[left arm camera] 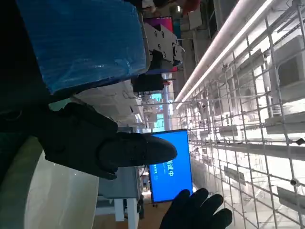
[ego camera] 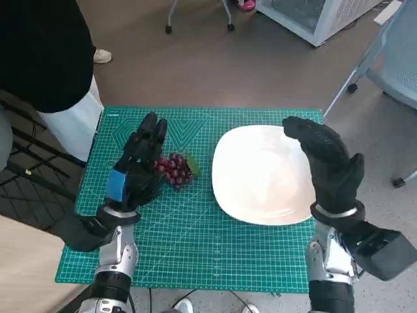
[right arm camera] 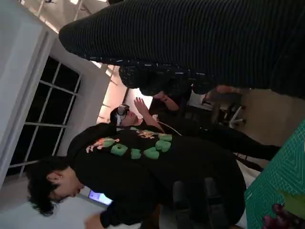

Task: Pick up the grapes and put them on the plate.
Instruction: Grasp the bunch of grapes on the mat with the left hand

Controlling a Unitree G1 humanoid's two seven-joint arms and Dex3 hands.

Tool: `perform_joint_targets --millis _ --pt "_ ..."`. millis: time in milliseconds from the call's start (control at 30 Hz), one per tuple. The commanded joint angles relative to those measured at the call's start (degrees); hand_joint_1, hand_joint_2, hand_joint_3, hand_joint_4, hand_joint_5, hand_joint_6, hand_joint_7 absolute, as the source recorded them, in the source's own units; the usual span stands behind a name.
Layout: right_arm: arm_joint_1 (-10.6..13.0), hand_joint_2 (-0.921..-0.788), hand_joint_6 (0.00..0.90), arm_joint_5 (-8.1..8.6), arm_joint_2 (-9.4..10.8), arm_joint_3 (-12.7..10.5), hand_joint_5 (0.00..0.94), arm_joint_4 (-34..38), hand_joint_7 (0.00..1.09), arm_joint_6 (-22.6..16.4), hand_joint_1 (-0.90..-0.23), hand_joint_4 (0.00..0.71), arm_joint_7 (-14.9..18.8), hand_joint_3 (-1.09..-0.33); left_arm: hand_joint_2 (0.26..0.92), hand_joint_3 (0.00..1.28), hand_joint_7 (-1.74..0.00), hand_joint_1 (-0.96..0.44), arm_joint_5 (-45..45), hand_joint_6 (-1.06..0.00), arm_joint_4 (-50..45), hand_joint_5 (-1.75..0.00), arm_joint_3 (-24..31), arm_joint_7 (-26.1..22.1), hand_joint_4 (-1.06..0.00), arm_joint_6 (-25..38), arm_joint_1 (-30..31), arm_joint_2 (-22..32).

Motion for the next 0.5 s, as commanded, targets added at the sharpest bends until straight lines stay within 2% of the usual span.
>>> perform_joint_targets --millis 33,400,500 --pt "1.16 -0.921 0.018 -0.23 -0.01 -0.10 0.000 0.28 0.52 0.80 -0.458 0.277 -0.29 -0.596 0.921 0.34 0.00 -0.59 0.13 -0.28 -0.20 0.00 0.03 -0.13 -0.14 0.14 -0.78 0.37" --pt "1.53 -0.921 0.015 -0.30 -0.20 -0.19 0.000 -0.36 0.53 0.68 -0.456 0.278 -0.36 -0.596 0.921 0.33 0.00 -0.59 0.25 -0.28 -0.89 0.00 0.07 -0.08 -0.14 0.78 -0.88 1.09" --pt "1.69 -0.921 0.015 -0.22 -0.32 -0.25 0.000 -0.66 0.53 0.82 -0.457 0.278 -0.37 -0.596 0.921 0.30 0.00 -0.60 4.47 -0.27 -0.91 0.00 -0.51 2.02 -0.13 0.52 -1.39 3.71"
